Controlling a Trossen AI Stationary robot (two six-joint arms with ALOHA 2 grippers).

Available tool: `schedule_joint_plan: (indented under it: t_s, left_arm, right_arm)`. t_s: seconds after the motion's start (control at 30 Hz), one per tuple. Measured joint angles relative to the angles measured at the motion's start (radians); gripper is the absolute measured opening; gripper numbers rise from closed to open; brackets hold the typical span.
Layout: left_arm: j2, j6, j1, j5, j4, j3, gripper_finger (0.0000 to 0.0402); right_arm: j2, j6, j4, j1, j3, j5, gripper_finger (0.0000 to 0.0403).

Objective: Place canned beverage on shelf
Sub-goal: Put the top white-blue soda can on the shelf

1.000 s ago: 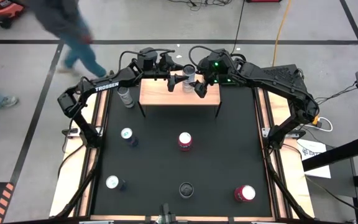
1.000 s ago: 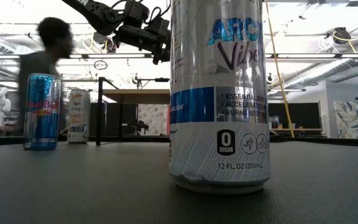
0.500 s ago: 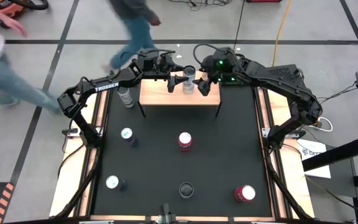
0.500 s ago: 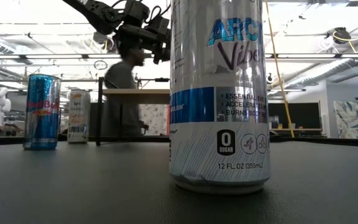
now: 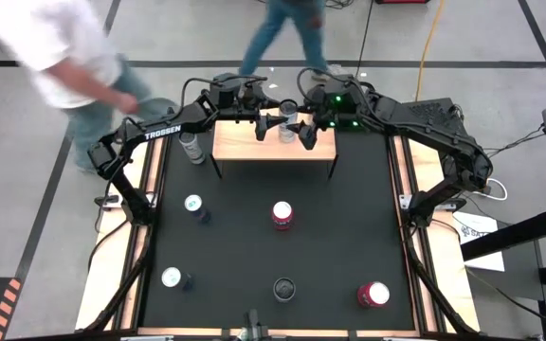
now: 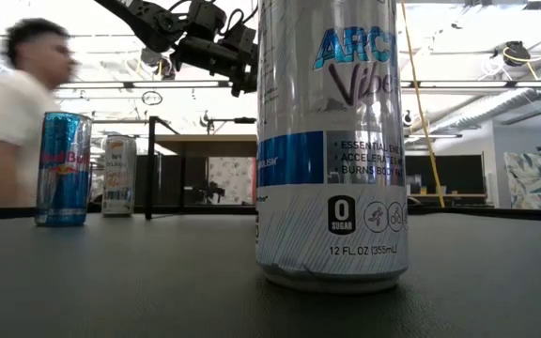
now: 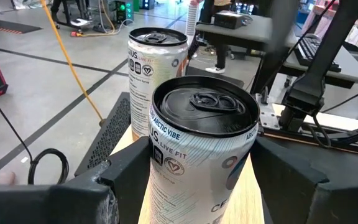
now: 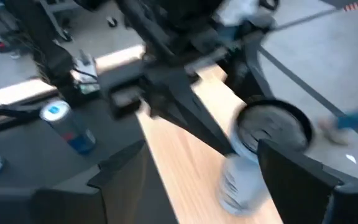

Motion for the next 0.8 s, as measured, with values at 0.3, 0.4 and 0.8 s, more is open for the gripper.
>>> schedule_joint_plan:
  t_s: [0.3,0.4,0.8]
  left_arm:
    - [0.0,-0.001,0.0,0.0,-0.001,0.0,0.0258]
    - [0.0,-0.002,0.0,-0.008,-0.001,0.0,0.0258]
    - [0.0,-0.002,-0.002,-0.008,0.0,0.0,0.0258]
  right_arm:
    - [0.0,0.009,0.006,0.015,0.0,-0.001,0.0196]
    - [0.0,0.022,0.013,0.016,0.0,-0.001,0.0177]
    - [0.0,0.022,0.012,0.021,0.0,0.0,0.0166]
